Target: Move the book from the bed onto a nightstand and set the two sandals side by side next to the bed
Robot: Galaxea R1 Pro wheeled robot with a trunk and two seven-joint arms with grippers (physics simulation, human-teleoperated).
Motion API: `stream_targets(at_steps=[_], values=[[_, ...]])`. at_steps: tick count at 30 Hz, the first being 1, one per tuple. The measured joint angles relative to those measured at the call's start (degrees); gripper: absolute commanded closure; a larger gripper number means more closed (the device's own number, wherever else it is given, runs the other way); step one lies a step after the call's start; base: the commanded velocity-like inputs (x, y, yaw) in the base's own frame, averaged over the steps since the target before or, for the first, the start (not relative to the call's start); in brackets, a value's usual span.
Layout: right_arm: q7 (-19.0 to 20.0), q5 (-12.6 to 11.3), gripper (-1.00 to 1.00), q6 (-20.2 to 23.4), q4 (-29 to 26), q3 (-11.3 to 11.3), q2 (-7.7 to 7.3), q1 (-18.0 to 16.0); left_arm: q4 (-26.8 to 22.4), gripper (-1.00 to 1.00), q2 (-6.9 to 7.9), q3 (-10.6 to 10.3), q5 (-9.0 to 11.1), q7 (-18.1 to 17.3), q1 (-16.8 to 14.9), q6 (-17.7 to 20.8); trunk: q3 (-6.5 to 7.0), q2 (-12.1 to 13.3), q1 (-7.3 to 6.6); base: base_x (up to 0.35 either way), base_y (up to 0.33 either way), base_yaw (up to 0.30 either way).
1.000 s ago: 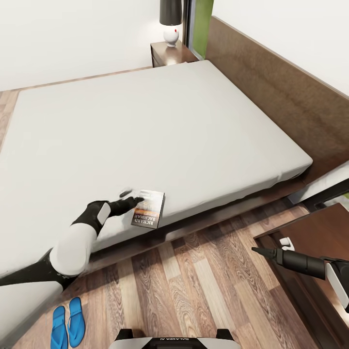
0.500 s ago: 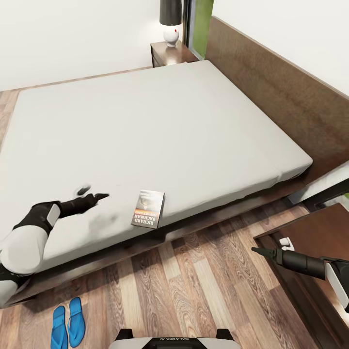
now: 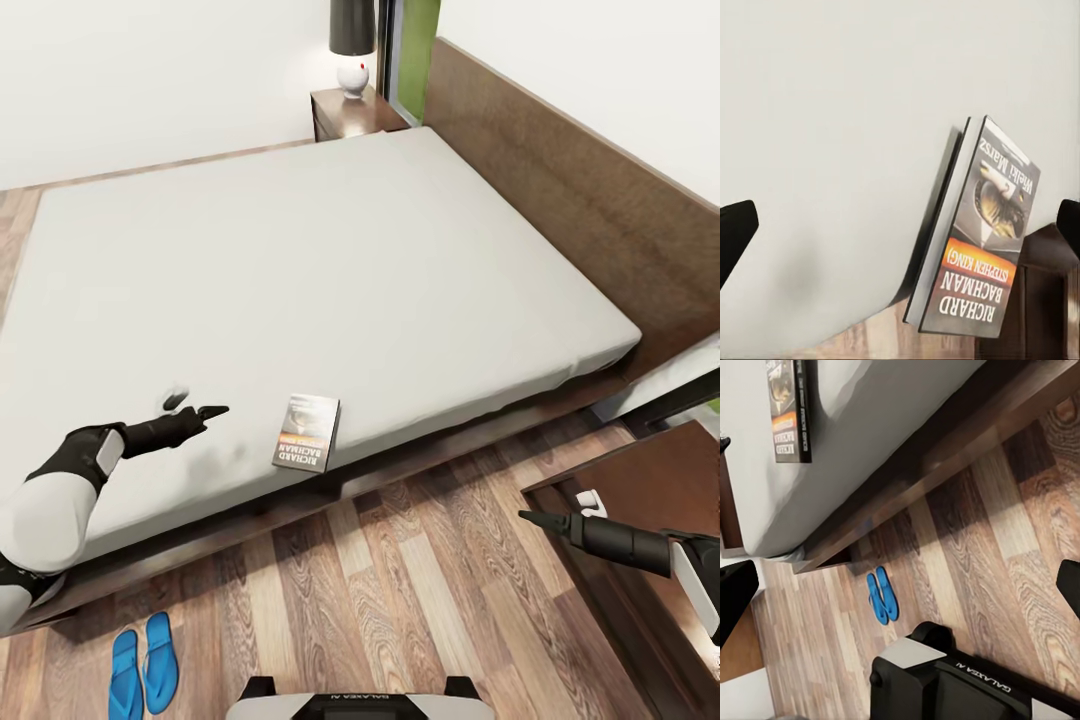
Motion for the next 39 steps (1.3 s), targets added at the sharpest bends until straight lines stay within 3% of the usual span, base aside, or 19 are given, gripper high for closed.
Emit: stream_targets(at_steps=[5,6,11,14,18,21,27,33,39], values=[[0.0,0.0,-1.00,0.0,0.0,0.0,0.00,0.0,1.9,-1.00,0.09,0.0,-0.4,0.0,0.5,-0.1,0.90,2.0,-1.10,0.000,0.000,0.000],[0.0,0.1,-1.00,0.0,0.0,0.0,0.00,0.0,2.1,-1.00,0.09,-0.1,-2.2,0.0,1.7,-0.2,0.90,2.0,-1.10,0.000,0.000,0.000],[0.0,0.1,-1.00,0.0,0.0,0.0,0.00,0.0,2.2,-1.00,0.15,0.0,-5.3,-1.4,4.7,-0.3,0.90,2.0,-1.10,0.000,0.000,0.000],[0.0,0.1,-1.00,0.0,0.1,0.1,0.00,0.0,2.1,-1.00,0.95,0.0,-6.2,-6.9,7.3,-0.4,0.90,2.0,-1.10,0.000,0.000,0.000],[0.0,0.1,-1.00,0.0,0.2,0.1,0.07,0.0,2.1,-1.00,4.16,0.0,-6.5,-18.1,11.4,-1.2,0.90,2.0,-1.11,0.000,0.000,0.000],[0.0,0.1,-1.00,0.0,0.3,0.1,0.09,0.1,2.2,-1.00,6.29,-0.1,-6.5,-25.9,16.3,-4.9,0.90,2.0,-1.11,0.000,0.000,0.000],[-0.1,0.2,-1.00,-0.3,0.7,0.1,0.20,0.1,2.2,-1.00,7.21,-0.1,-6.5,-37.1,24.3,-10.9,0.90,2.0,-1.11,0.000,0.000,0.000],[-0.2,0.5,-1.00,-0.6,2.5,0.1,0.33,0.2,2.3,-1.00,7.07,0.0,-6.4,-40.2,30.8,-17.6,0.90,2.0,-1.10,0.000,0.000,0.000],[-0.4,3.9,-1.00,-1.0,11.2,0.1,0.47,0.2,5.1,-1.00,6.86,-0.1,-6.3,-40.2,34.8,-24.2,0.90,2.0,-1.10,0.000,0.000,0.000]])
